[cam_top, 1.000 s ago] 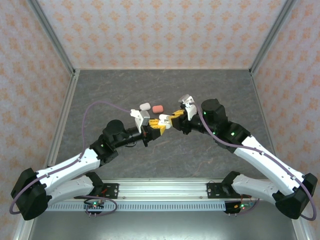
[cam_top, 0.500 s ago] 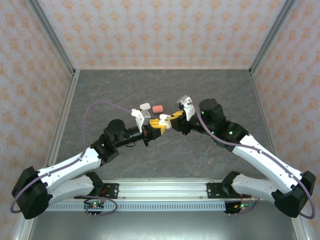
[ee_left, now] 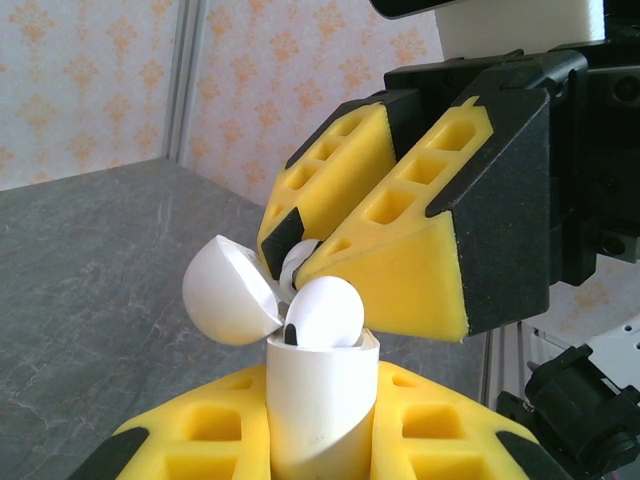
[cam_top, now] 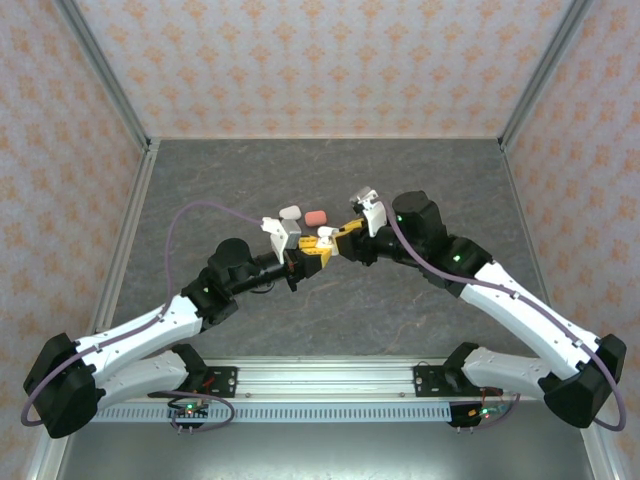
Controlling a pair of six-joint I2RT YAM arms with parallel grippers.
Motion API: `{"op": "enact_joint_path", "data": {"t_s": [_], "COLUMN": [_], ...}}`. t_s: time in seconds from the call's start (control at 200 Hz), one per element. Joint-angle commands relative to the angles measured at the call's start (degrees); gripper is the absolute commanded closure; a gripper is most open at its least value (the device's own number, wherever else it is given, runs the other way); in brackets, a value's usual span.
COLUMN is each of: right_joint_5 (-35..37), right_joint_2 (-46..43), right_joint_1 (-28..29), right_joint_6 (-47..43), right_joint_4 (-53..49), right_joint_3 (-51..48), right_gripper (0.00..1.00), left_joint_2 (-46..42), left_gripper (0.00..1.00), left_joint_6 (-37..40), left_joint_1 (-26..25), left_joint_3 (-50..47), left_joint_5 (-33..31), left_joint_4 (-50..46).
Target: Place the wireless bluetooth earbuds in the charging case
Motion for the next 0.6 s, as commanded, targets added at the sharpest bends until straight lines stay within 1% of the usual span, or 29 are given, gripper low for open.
{"op": "enact_joint_path", "data": {"t_s": [0.0, 0.36, 0.495, 0.596], "right_joint_5": [-2.23, 1.66, 4.3, 5.82], "right_joint_2": [0.53, 0.54, -0.61, -2.46], "right_joint_1": [0.67, 0.67, 0.63, 0.5], "right_joint_6": [0.92, 0.72, 0.02, -0.04], "right_joint_4": [-1.83, -4.01, -5.71, -5.43], "right_joint_3": [2.08, 5.63, 7.65, 7.78], "right_gripper": [0.69, 0.62, 0.51, 0.38], "left_joint_2": [-1.0, -1.94, -2.39, -2.91], "left_gripper": [1.0, 1.0, 1.0, 1.0], "left_joint_6": [-0.05, 0.12, 0.12, 0.12], "left_joint_1": [-0.41, -0.43, -0.43, -0.4], "left_joint_3": [0.86, -0.01, -0.35, -0.67], "left_joint_5": [0.63, 0.36, 0.28, 0.32], "left_joint_4": [6.25, 6.4, 6.6, 6.8]}}
